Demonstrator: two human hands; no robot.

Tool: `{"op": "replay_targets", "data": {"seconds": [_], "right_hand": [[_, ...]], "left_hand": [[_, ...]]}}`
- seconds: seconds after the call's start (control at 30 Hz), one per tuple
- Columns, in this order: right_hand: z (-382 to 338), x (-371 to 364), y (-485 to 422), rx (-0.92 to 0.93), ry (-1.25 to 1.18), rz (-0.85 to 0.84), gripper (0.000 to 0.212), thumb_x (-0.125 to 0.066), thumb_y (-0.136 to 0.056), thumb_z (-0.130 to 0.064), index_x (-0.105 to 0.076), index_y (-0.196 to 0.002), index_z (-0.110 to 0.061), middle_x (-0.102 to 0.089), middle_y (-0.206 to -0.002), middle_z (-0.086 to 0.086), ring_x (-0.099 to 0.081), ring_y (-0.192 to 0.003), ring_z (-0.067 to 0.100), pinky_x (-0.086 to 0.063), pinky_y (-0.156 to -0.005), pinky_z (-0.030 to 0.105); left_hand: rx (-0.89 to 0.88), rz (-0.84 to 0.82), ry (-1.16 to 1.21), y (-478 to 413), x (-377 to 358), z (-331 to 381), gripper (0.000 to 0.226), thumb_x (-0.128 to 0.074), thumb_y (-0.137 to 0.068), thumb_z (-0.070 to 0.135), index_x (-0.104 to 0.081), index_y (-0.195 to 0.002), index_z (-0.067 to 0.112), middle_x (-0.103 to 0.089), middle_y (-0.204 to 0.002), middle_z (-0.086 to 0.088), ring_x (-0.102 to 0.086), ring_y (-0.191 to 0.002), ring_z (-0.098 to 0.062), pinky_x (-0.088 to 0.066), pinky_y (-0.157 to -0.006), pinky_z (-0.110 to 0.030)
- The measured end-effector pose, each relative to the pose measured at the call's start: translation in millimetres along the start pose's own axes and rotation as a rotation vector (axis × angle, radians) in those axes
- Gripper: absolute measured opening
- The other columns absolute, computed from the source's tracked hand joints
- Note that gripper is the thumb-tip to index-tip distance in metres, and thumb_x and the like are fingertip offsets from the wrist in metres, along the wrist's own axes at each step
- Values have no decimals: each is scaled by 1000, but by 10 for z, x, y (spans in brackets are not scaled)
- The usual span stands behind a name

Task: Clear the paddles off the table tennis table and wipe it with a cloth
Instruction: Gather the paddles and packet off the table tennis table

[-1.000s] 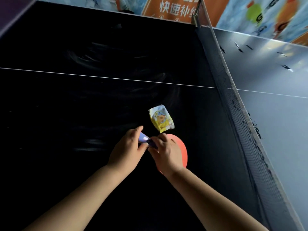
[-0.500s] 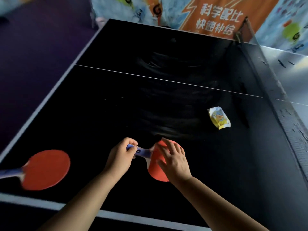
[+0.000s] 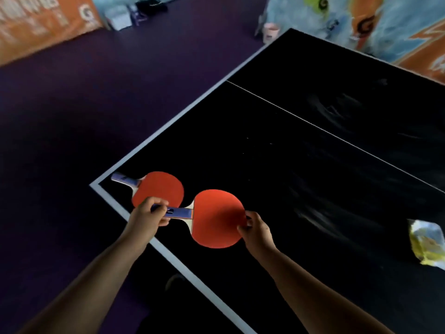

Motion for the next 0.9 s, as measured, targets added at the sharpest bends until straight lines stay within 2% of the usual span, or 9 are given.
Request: {"op": "replay_targets", "data": {"seconds": [0.1,0.2,0.27,0.37,0.47,0.63,0.77,0.9], "right_hand": [[-269,-269,-117,-21,-50,-26,53,-67,-89,-15,-49,-139,-15,-62,-121,13,-63,-108,27,-53,-92,45],[-591,-515,-223,10,-24,-37,52,-66,-88,-16,-50,-138,-16,-61,-123,11,-64,-105,25,-55,-88,43],[-790,-688,-305,20,1,-21,53,-66,-88,-18,-50,-138,-17,-62,-123,11,-64,-103,26,-56,-85,43],[-1075,-995,-407,1,23,-17,53,-66,-87,-21,-50,-138,-19,-64,-121,11,-66,-100,26,-57,-83,42],[-1268,-1250,-538,-39,71,19,52,-66,-88,-22,-50,-138,-19,-64,-122,10,-64,-106,25,-55,-84,37],[-1346,-1451,-688,-140,209,73,52,-62,-91,-25,-47,-140,-22,-64,-124,8,-62,-109,25,-49,-78,30],[-1324,-1585,-678,-203,253,102,49,-59,-92,-25,-48,-140,-23,-64,-123,7,-64,-103,25,-49,-72,29],[-1335,-1682,-667,-214,242,121,45,-56,-92,-17,-52,-136,-24,-64,-120,7,-65,-99,25,-49,-70,29]], "left_hand": [[55,42,67,-135,377,-148,9,-50,-94,1,-58,-94,3,-58,-88,-9,-61,-71,-22,-53,-55,-14],[71,41,42,-344,736,-280,8,-54,-92,6,-61,-94,9,-60,-88,-10,-62,-72,-21,-55,-66,-25],[51,39,-33,-529,962,-356,7,-59,-90,10,-63,-94,12,-60,-78,-9,-57,-66,-20,-49,-69,-32],[-29,12,-237,-847,1209,-379,13,-70,-81,11,-64,-93,15,-64,-75,-5,-58,-66,-19,-45,-61,-27],[-100,-29,-353,-1198,1346,-459,24,-76,-74,8,-66,-96,12,-67,-82,-3,-62,-73,-11,-44,-56,-12],[-177,-96,-544,-1619,1402,-627,30,-78,-72,25,-67,-99,21,-61,-92,-2,-61,-78,-12,-50,-66,-30],[-255,-126,-649,-1702,1402,-647,34,-80,-69,28,-68,-100,18,-58,-90,-1,-57,-80,-16,-49,-64,-33],[-250,-103,-712,-1760,1445,-660,36,-78,-70,34,-68,-102,19,-57,-92,0,-56,-87,-19,-46,-64,-32]]}}
Point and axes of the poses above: each hand's wrist, its own y-axis away from the middle knuckle, its own x-axis out of the back of the hand, z = x × y, the point moved 7 cm from there along -y, towards the middle knuckle
